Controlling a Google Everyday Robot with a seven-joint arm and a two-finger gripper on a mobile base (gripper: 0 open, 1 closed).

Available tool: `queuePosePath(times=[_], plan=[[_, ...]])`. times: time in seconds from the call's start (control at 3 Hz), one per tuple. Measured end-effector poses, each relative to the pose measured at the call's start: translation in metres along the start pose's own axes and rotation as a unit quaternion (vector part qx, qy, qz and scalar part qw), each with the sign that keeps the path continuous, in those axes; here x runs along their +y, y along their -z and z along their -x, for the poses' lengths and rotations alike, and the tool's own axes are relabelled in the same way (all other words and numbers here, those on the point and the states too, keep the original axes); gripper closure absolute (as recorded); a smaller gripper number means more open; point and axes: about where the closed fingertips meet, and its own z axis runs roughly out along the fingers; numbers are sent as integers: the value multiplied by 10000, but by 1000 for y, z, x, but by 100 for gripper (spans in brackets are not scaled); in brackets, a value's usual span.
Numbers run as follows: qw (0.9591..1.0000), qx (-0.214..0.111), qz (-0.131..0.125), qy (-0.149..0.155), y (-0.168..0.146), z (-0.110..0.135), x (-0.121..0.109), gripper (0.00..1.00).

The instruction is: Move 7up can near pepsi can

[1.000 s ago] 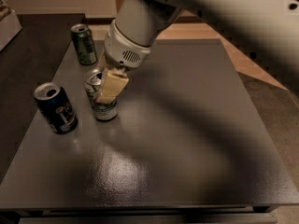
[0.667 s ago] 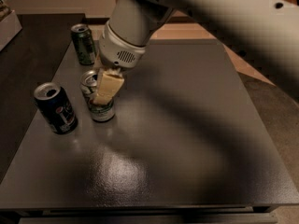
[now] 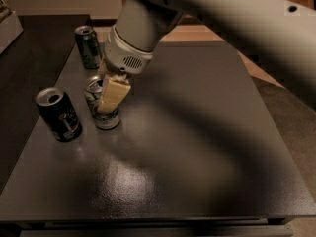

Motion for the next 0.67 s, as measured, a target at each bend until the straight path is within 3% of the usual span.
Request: queuePosePath(times=[0.33,0.67], plan=[[10000,2,3,12,0,1,1,0],[10000,2,3,13,0,1,1,0]])
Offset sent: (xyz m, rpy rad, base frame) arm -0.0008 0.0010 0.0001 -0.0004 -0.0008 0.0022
